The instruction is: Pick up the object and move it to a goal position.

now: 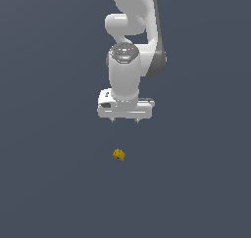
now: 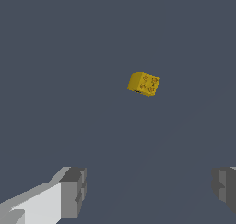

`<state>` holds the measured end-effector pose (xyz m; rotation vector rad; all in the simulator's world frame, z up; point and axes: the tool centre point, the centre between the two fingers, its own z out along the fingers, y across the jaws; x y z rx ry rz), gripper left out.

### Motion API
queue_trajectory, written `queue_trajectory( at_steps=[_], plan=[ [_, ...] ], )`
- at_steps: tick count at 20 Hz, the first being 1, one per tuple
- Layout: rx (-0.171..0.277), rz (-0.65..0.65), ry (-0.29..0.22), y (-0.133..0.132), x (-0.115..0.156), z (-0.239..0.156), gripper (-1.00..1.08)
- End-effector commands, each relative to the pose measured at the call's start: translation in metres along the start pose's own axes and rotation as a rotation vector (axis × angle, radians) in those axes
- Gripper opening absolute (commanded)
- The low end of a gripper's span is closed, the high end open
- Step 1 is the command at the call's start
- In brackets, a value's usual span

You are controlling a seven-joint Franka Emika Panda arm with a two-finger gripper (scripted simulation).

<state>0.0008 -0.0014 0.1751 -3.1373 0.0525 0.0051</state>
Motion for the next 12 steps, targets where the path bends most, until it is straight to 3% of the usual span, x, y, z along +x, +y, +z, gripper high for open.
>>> queue_trajectory(
  at_steps=[1,12],
  plan=[
    [0.000,0.000,0.000,0.000,0.000,0.000,1.00],
    [0.027,-0.060,0.007,-0.035,-0.001,-0.005,1.00]
  ],
)
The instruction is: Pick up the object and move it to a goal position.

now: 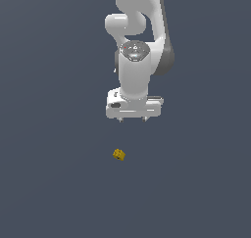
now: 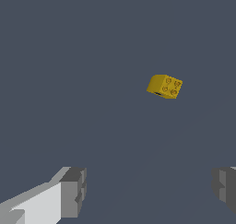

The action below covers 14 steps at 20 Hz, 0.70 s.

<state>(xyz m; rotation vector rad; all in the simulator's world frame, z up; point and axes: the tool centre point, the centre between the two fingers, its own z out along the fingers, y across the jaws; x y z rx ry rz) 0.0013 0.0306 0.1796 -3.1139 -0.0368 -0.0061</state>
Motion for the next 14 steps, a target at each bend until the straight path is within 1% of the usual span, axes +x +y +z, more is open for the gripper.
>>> queue_trajectory(
  at_steps=[1,7,14],
  plan=[
    [0.003,-0.001,0.001,-0.0029,-0.0003,-0.0006,1.00],
    [0.000,-0.021,0.000,-0.0001,0.0016,0.0012,1.00],
    [-0.005,-0.104,-0.001,0.0031,0.0085,0.0075,1.00]
  ],
)
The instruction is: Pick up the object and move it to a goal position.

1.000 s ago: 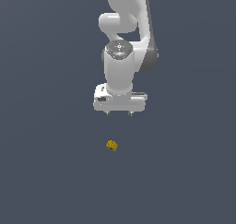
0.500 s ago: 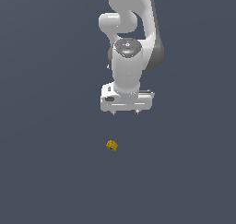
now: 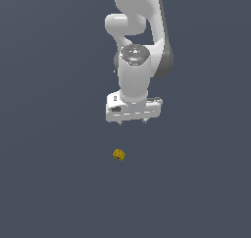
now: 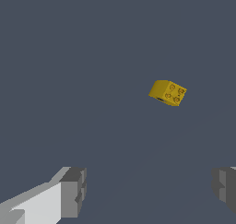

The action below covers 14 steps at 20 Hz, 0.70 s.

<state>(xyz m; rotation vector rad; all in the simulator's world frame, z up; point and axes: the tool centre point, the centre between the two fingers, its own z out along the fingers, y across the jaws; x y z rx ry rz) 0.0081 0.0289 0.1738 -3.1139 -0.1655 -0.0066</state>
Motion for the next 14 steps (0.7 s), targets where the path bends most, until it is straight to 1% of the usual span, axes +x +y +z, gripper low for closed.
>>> queue_trajectory(
  at_steps=[1,6,14],
  plan=[
    [-0.002,-0.038,-0.001,0.002,0.003,0.003,1.00],
    [-0.008,-0.142,-0.003,0.007,0.011,0.011,1.00],
    [-0.016,-0.353,-0.009,0.019,0.027,0.029,1.00]
  ],
)
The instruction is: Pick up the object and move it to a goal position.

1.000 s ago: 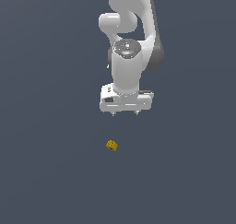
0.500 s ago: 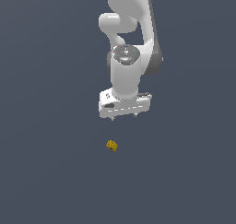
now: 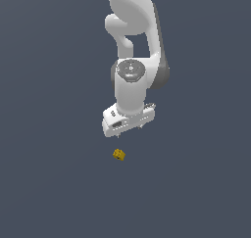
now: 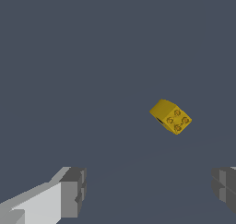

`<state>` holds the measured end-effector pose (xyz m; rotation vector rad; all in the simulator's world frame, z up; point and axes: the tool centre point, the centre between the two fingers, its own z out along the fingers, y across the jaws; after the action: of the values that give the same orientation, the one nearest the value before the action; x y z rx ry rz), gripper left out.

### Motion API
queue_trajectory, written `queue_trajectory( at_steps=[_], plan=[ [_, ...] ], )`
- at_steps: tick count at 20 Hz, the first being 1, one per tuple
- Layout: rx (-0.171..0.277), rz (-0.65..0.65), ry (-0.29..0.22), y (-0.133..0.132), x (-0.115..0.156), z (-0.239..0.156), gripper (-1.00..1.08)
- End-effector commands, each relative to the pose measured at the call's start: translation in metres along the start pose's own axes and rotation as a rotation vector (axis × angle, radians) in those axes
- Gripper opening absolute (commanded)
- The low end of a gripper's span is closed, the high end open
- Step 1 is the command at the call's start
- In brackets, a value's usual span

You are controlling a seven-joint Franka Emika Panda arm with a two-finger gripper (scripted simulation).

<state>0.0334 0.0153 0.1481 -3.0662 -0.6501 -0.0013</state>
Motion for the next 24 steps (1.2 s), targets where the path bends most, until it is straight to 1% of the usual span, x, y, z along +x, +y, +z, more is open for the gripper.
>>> queue_trajectory(
  at_steps=[1,24],
  plan=[
    [-0.002,-0.068,-0.002,0.005,0.003,0.006,1.00],
    [-0.006,-0.655,-0.007,0.051,0.027,0.061,1.00]
  ],
)
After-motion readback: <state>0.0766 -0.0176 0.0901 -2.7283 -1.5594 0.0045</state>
